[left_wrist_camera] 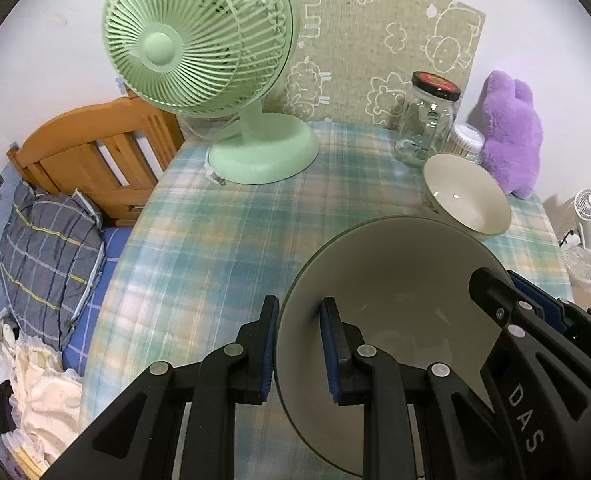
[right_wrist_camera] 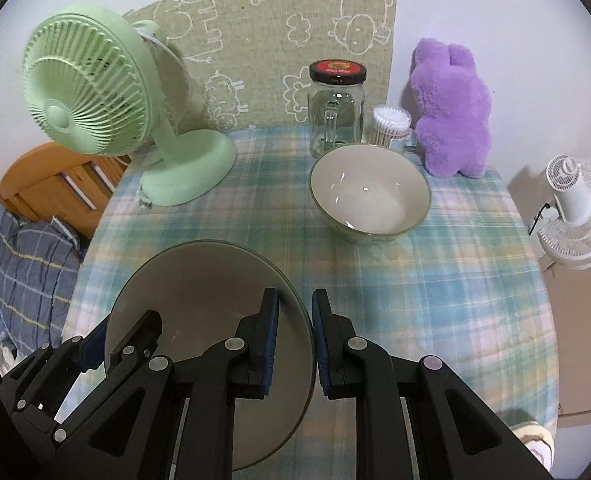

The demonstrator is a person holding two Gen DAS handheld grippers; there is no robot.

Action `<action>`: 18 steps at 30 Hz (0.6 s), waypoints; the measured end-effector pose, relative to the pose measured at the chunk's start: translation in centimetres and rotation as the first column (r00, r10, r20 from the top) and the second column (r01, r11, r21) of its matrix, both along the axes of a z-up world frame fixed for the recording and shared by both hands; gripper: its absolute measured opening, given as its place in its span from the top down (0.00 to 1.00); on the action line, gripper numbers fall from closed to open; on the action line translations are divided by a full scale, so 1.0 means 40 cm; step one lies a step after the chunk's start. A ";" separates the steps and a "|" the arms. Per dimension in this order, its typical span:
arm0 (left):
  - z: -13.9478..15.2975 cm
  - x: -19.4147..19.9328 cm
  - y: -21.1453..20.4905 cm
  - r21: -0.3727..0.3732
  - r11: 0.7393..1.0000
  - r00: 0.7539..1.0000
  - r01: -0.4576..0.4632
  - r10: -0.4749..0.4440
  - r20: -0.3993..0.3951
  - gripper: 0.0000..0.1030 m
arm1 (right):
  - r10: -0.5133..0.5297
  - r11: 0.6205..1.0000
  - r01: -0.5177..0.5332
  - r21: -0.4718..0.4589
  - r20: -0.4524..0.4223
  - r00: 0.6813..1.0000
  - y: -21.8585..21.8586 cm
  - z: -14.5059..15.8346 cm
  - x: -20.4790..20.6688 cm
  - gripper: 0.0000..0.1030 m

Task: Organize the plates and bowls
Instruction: 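Lift the grey glass plate with both tools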

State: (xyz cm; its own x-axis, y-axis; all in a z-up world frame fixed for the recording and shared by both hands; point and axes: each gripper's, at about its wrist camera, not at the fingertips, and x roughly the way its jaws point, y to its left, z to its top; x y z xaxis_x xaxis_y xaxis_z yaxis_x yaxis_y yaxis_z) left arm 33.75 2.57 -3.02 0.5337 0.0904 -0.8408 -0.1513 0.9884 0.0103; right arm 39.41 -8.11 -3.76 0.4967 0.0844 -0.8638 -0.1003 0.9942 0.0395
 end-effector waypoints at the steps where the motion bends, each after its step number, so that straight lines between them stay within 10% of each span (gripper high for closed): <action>1: 0.008 -0.010 -0.003 0.001 1.000 1.000 -0.001 0.001 0.003 0.82 | 0.001 1.000 -0.001 0.001 0.002 1.000 -0.004 0.010 -0.012 0.80; 18: 0.094 -0.219 -0.076 0.026 1.000 0.999 0.013 -0.014 0.037 0.82 | -0.002 1.000 0.001 0.017 0.030 1.000 -0.086 0.117 -0.217 0.80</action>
